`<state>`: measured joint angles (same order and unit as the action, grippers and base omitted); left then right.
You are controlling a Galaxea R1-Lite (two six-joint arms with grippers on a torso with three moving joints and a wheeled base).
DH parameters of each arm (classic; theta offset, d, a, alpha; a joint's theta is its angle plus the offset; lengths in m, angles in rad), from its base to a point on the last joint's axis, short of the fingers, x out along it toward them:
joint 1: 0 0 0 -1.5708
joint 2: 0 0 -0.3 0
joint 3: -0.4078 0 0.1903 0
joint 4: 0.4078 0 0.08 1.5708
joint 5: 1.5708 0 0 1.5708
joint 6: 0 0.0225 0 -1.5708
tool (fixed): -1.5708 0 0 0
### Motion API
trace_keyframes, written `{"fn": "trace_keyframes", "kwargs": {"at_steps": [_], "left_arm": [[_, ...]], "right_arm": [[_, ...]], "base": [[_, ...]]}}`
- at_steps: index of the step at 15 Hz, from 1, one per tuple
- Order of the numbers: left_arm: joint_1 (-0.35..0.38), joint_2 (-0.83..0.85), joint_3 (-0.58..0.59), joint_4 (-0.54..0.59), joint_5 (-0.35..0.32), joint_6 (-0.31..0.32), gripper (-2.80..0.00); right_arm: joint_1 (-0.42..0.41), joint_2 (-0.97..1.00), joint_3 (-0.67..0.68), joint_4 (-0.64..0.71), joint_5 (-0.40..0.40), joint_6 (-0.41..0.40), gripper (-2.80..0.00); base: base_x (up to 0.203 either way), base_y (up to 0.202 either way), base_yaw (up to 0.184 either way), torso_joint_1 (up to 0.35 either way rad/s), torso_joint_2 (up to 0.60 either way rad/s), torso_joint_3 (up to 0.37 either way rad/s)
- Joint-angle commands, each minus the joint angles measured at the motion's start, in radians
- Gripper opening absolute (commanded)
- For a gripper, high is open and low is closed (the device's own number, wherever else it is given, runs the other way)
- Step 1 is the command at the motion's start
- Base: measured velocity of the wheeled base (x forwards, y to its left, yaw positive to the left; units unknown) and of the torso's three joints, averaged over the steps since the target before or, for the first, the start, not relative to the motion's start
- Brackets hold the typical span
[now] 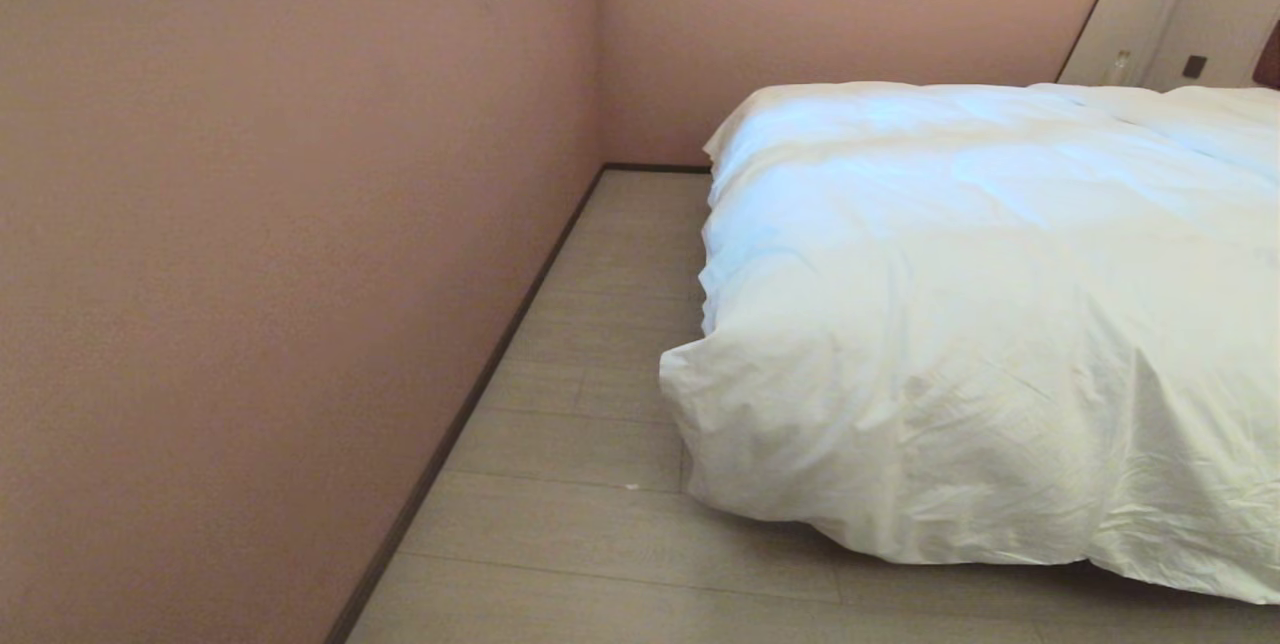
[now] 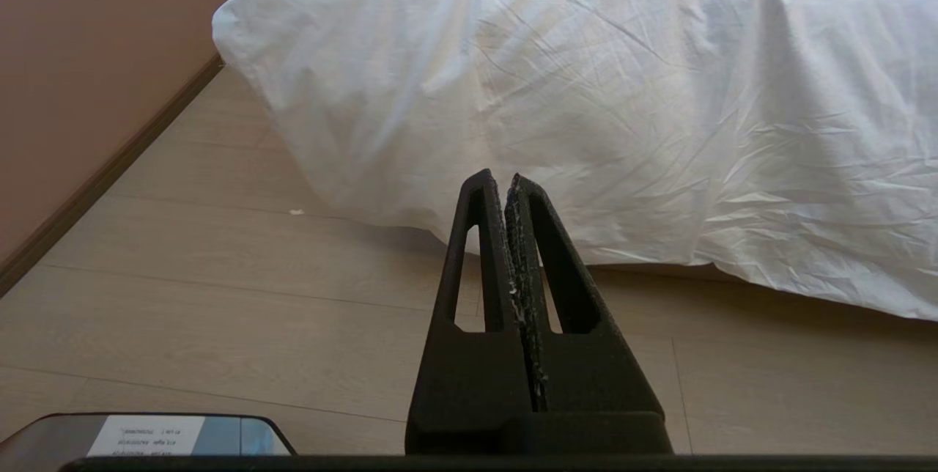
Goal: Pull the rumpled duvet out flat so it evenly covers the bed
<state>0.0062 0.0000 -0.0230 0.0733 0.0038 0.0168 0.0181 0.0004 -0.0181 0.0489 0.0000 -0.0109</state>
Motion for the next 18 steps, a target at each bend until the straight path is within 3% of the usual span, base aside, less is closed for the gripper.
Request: {"fn": "trace_keyframes", "kwargs": {"at_steps": [1, 18], "left_arm": [[0.0, 0.0, 0.0, 0.0, 0.001, 0.0, -2.8], [0.0, 0.0, 0.0, 0.0, 0.001, 0.0, -2.8]], "right_arm": [[0.0, 0.0, 0.0, 0.0, 0.0, -0.001, -2.8], [0.0, 0.0, 0.001, 0.0, 0.0, -0.001, -2.8]], "base": [[0.0, 0.0, 0.0, 0.0, 0.0, 0.0], [0.0, 0.0, 0.0, 0.0, 0.0, 0.0]]}}
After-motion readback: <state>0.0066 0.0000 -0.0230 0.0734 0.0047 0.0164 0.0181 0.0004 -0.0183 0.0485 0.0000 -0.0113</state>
